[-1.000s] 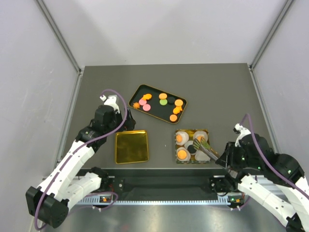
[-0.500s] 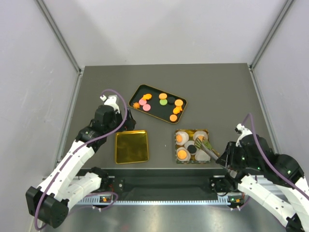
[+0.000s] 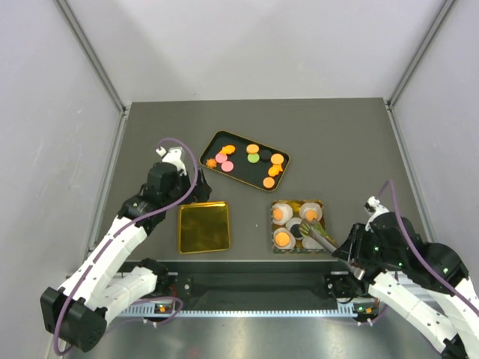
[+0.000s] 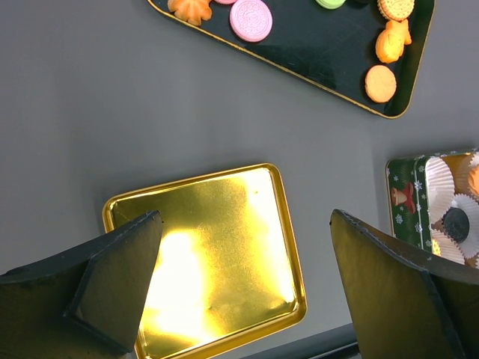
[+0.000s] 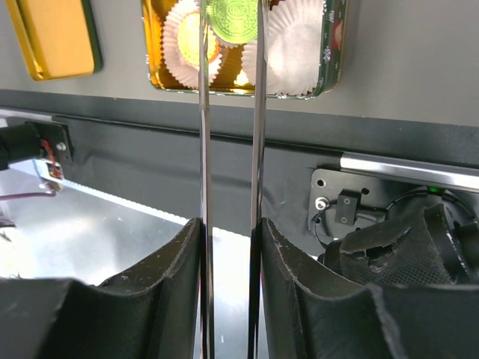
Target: Pack the cookies
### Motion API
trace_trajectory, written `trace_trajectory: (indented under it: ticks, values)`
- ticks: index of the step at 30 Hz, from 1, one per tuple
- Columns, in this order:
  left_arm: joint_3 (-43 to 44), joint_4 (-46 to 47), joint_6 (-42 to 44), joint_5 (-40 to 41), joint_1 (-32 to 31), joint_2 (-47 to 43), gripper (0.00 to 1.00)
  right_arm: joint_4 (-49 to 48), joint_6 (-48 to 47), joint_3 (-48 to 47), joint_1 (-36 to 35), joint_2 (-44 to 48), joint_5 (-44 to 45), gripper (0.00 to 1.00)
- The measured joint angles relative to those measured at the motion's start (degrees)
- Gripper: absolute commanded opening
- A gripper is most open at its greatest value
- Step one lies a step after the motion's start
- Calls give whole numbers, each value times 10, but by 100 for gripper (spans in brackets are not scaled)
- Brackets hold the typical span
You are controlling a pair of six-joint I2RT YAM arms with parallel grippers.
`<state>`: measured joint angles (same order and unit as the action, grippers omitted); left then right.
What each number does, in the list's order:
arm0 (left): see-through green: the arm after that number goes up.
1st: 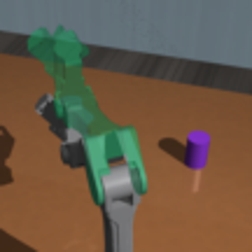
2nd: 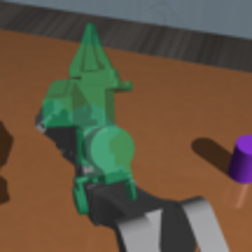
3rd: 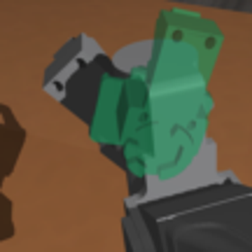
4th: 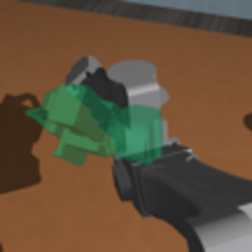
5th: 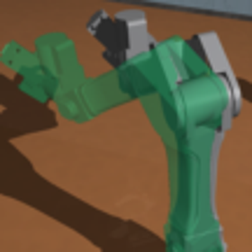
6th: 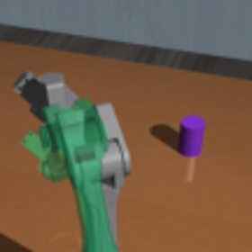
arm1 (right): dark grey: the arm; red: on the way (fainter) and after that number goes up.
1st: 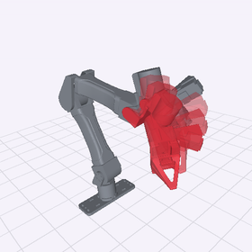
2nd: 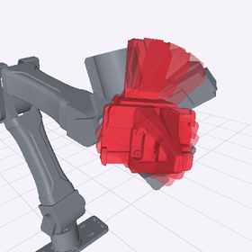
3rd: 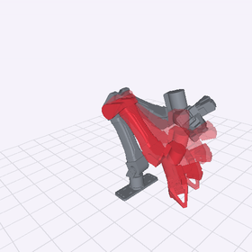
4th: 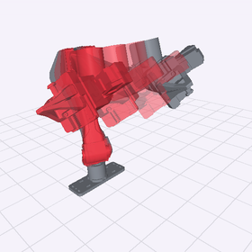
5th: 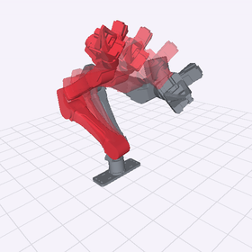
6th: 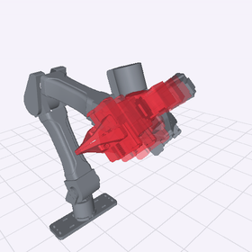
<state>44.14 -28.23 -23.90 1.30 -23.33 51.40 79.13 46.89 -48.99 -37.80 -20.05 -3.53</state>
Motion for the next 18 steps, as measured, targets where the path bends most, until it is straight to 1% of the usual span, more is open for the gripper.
trace_trajectory:
  ticks: [11,18]
  values:
    - [0,0,0,-3,0,0,99,0,26,9,0,42,-7,27]
    - [0,0,0,-2,0,0,99,1,28,14,0,45,-11,27]
